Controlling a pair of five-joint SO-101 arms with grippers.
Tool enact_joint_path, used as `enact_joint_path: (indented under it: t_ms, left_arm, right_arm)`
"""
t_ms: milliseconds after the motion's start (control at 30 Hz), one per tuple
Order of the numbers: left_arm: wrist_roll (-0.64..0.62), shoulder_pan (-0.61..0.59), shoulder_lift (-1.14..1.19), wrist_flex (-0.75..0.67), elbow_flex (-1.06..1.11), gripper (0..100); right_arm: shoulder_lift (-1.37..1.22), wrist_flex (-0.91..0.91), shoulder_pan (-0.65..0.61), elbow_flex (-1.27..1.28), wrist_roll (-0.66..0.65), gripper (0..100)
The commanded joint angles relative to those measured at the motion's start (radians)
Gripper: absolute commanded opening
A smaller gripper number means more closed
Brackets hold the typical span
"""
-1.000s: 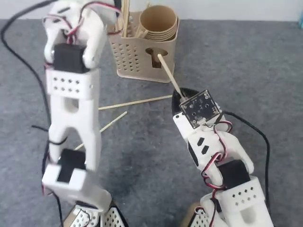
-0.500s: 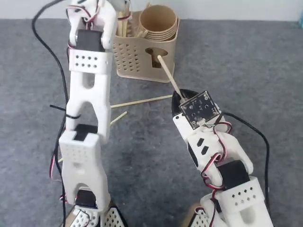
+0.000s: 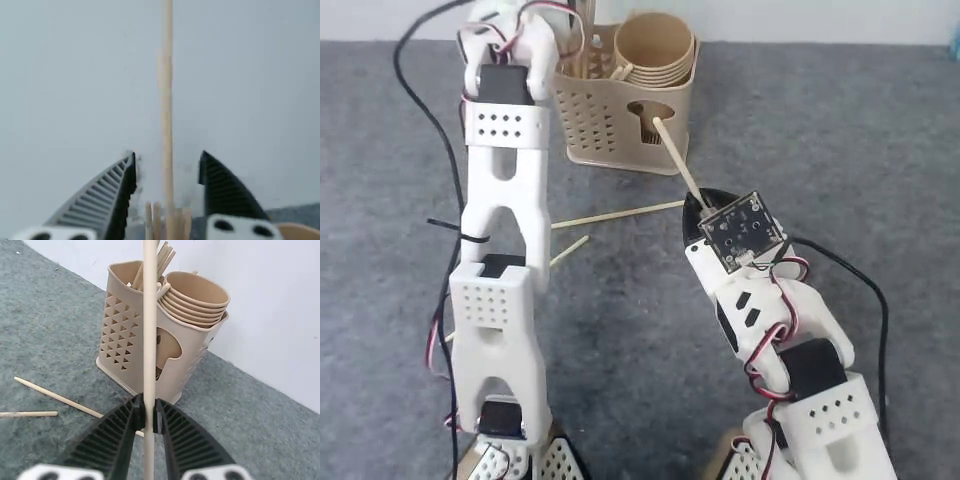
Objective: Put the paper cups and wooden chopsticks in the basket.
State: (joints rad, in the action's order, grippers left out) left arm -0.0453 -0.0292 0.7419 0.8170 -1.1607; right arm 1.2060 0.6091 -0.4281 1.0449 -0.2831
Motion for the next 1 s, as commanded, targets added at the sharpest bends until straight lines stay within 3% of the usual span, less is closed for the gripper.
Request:
enact_joint_path:
  t_ms: [0,167,300,467,700,967]
  left_arm:
    - [-0.009,-0.017,-0.049,0.175,-0.131,33]
    - [-0.015,-0.038,-0.057,0.376,-0.321,33]
    - [-0.009,-0.060,-0.057,0.635,-0.522,33]
    - [-0.014,-0.103,-0.175,0.944,-0.509,33]
    - [-0.017,-0.245,-0.241,0.944,-0.272,33]
    - [0.006,-0.244,-0.529,0.942,0.160,33]
  right_arm:
    - [0.021,-0.025,0.013,-0.009,0.015,0.8]
    - [0.021,-0.058,0.013,-0.006,0.015,0.8]
    - [0.019,-0.064,0.013,-0.006,0.020,0.8]
    - [0.008,-0.220,0.039,-0.006,0.132,0.8]
    - [0.007,-0.513,0.041,-0.012,0.262,0.8]
    - [-0.166,-0.650,0.047,-0.138,0.370,0.8]
